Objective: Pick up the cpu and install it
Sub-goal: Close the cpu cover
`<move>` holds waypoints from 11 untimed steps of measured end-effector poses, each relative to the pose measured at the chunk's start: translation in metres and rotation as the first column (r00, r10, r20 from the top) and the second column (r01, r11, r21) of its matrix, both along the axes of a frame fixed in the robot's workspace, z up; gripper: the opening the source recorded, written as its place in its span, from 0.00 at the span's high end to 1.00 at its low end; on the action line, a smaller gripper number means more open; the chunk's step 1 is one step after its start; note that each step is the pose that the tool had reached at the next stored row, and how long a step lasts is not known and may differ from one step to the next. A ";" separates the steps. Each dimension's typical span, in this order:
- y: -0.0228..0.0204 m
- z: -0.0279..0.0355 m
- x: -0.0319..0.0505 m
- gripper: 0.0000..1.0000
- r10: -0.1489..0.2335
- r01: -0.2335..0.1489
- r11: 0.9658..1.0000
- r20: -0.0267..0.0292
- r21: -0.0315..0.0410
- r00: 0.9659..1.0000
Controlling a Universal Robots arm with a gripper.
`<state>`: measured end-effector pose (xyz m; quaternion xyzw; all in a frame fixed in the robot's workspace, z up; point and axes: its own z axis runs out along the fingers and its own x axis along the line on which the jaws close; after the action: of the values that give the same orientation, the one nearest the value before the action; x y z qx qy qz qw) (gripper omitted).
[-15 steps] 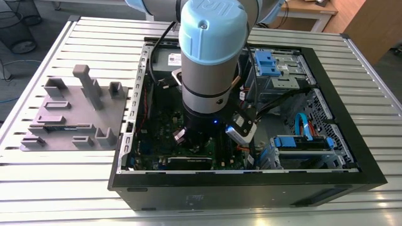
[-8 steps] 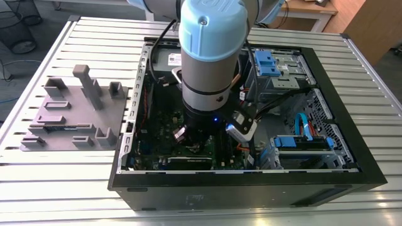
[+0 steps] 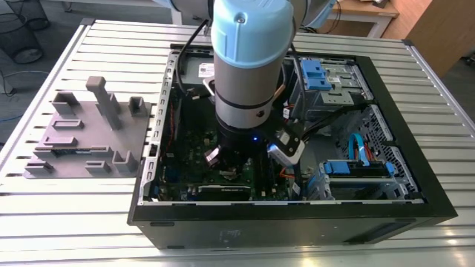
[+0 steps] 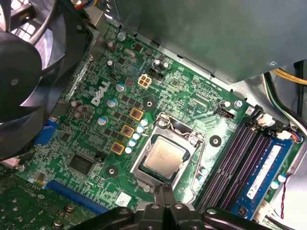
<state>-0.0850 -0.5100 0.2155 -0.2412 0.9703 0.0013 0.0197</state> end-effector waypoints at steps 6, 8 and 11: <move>0.0003 0.0032 0.0000 0.89 0.000 0.000 1.000 0.001 0.000 1.000; 0.0003 0.0042 0.0000 0.89 0.000 0.000 1.000 0.002 0.000 1.000; 0.0005 0.0051 0.0000 0.89 0.000 0.000 1.000 0.002 0.000 1.000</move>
<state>-0.0851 -0.5095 0.2206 -0.2411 0.9703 0.0009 0.0209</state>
